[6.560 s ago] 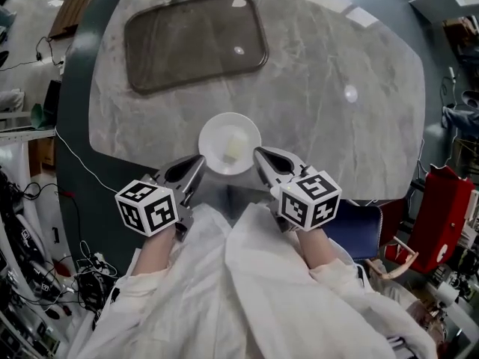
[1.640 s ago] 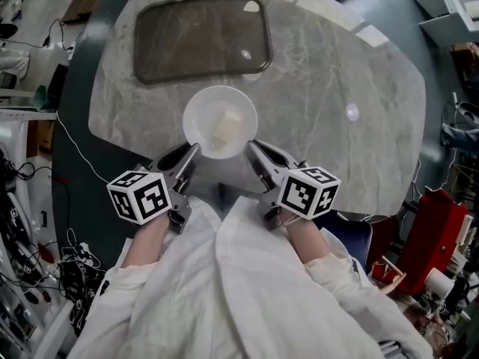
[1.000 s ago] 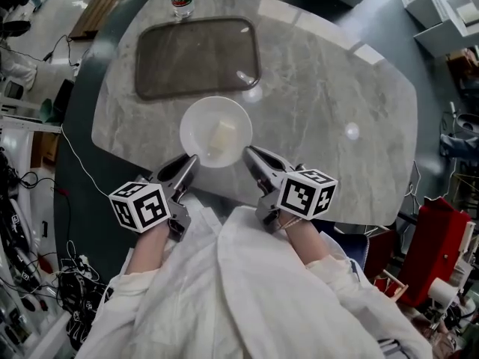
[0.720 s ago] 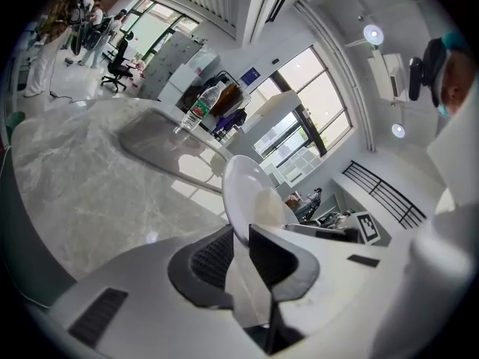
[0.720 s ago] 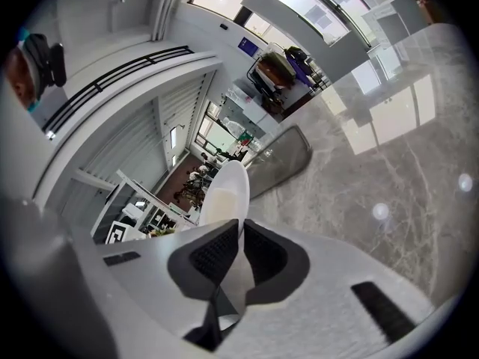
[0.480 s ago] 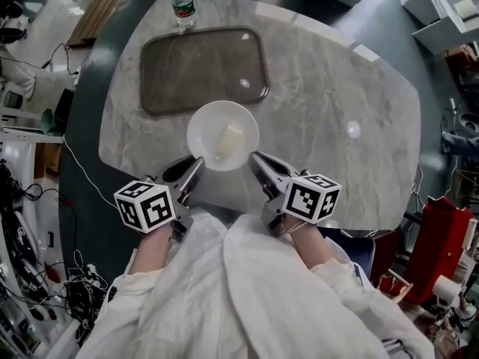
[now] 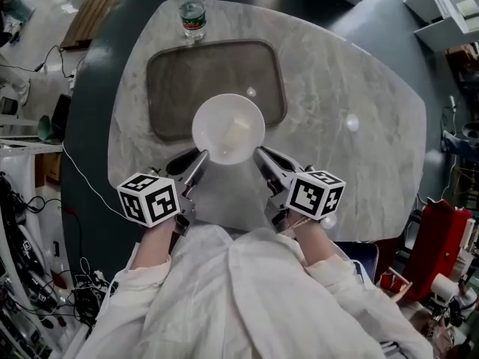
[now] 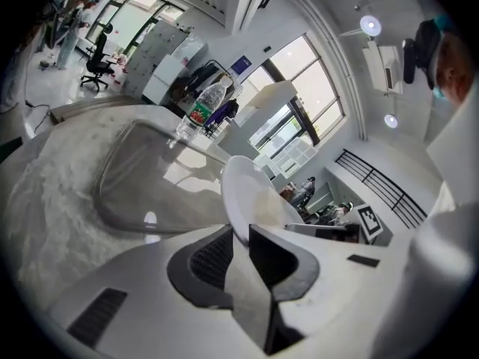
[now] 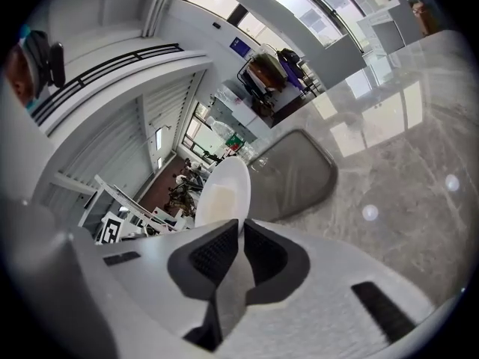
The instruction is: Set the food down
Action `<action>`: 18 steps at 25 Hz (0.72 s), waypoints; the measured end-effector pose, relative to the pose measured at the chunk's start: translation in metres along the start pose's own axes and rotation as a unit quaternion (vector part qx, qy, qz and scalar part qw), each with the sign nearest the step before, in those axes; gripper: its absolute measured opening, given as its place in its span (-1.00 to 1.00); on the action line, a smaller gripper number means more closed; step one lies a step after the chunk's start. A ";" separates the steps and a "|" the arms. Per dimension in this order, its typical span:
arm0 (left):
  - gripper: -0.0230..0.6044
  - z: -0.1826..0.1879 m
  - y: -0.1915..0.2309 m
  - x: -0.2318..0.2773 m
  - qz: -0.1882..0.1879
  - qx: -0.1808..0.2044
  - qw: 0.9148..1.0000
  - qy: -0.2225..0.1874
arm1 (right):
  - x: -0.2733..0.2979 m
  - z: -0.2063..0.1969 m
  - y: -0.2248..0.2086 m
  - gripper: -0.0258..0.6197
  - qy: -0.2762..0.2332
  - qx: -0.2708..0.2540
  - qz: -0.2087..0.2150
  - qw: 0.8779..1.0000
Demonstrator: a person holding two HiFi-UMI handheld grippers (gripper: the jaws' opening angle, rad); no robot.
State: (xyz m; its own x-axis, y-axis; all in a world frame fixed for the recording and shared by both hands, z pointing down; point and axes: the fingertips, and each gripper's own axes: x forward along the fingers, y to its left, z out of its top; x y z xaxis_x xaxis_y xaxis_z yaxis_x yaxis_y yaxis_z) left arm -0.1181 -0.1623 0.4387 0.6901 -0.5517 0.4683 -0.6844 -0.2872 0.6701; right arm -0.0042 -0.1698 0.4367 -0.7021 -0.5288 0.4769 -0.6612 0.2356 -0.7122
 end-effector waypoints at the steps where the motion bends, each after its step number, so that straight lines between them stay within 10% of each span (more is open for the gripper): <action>1: -0.74 0.005 0.006 0.002 0.000 -0.001 1.000 0.001 | 0.007 0.003 0.000 -0.86 0.000 0.000 -0.003 1.000; 18: -0.74 0.058 0.075 0.055 0.008 -0.003 0.999 0.049 | 0.088 0.044 -0.036 -0.86 0.007 0.028 -0.045 0.999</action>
State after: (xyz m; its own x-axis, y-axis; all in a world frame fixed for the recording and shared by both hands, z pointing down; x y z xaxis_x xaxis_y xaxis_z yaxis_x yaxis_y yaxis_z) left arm -0.1452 -0.2600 0.4810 0.6990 -0.4762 0.5335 -0.6943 -0.2732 0.6658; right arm -0.0307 -0.2607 0.4822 -0.6445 -0.5349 0.5463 -0.7059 0.1417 -0.6940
